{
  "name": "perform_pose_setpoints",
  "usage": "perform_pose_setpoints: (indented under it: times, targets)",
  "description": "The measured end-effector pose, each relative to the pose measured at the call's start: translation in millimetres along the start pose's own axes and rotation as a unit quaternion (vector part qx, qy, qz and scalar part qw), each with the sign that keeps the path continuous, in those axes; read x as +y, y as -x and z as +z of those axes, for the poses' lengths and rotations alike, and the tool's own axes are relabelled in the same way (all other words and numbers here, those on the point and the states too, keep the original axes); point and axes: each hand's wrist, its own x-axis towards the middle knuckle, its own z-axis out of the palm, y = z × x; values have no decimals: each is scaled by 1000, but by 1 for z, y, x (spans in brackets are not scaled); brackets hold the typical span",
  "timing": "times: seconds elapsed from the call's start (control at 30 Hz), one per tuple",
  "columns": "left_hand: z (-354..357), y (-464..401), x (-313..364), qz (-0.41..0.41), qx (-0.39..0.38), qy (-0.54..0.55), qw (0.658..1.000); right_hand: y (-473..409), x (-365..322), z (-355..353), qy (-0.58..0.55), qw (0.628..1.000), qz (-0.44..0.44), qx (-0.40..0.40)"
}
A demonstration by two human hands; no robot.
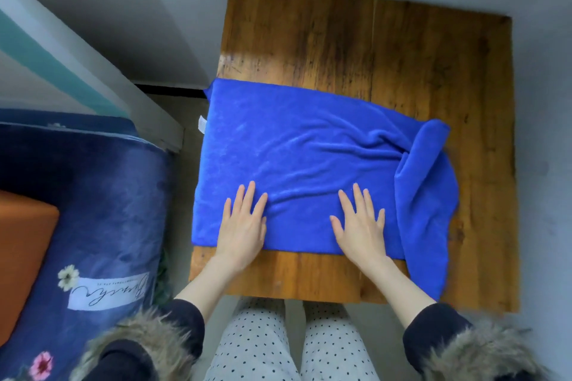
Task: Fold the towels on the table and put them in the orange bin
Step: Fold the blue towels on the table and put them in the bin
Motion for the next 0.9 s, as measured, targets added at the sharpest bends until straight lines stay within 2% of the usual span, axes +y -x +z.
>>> perform_pose_setpoints:
  times: [0.17,0.27,0.37,0.53,0.63,0.77,0.9]
  targets:
    - [9,-33,61,112,-25,-62,991,-10,68,-30,-61,987,74,127]
    - [15,-53,102,144,-31,-71,986,-18,113,-40,-94,974,138,154]
    - [22,-72,138,151,-31,-87,984,-30,147,-46,-160,956,186,162]
    - [32,-96,184,147,-34,-98,984,-51,182,-51,-180,944,207,182]
    - [39,-98,197,107,-37,-99,989,-65,194,-53,-248,927,235,155]
    - [44,-97,200,93,-23,-97,991,-81,207,-58,-374,890,232,120]
    - [38,-97,203,86,-25,-112,990,-87,229,-79,-422,865,203,182]
